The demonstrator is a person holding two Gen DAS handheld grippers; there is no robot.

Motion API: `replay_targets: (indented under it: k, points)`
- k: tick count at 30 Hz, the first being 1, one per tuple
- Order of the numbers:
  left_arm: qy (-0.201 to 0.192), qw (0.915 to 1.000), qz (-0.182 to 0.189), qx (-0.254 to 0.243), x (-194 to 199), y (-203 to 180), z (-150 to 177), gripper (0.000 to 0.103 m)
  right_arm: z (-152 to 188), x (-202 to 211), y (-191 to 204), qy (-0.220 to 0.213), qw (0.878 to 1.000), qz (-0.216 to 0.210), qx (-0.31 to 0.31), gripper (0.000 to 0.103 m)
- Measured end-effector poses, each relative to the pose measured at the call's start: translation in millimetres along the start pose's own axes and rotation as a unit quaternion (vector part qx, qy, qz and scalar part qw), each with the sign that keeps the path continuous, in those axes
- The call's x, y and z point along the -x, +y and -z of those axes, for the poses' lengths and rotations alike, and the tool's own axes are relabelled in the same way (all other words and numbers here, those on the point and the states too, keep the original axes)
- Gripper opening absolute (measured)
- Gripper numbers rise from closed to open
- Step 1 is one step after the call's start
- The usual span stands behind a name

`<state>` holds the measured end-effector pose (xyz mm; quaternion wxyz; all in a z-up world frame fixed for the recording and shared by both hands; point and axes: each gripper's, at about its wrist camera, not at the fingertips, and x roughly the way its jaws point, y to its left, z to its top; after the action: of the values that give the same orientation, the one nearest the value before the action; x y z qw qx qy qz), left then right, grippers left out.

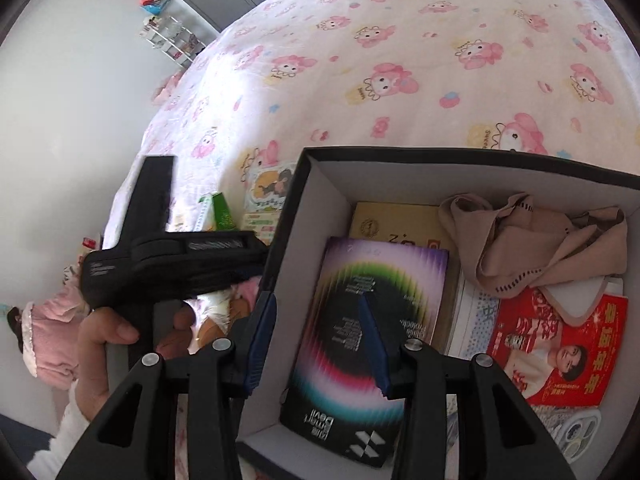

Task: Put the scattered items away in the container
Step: 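Carry the tube over the black box with the left gripper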

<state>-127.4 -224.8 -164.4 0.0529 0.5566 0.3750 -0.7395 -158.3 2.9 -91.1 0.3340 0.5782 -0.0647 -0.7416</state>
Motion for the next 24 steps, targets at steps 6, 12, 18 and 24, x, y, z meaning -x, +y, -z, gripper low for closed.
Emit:
replay_targets:
  k: [6, 12, 18, 24]
  points:
    - [-0.077, 0.9954, 0.042, -0.039, 80, -18, 29, 0.022, 23, 50, -11, -0.028, 1.000, -0.001, 0.006, 0.039]
    - [-0.125, 0.9892, 0.057, -0.052, 127, -41, 54, 0.022, 49, 100, -42, -0.068, 0.997, 0.007, -0.024, 0.039]
    - [-0.072, 0.9850, 0.140, -0.071, 101, -75, 69, 0.022, 59, 124, -73, -0.087, 0.995, 0.011, -0.049, 0.039]
    - [0.036, 0.9693, 0.183, -0.161, 19, -143, 93, 0.020, 71, 138, -108, -0.096, 0.992, 0.034, -0.078, 0.039]
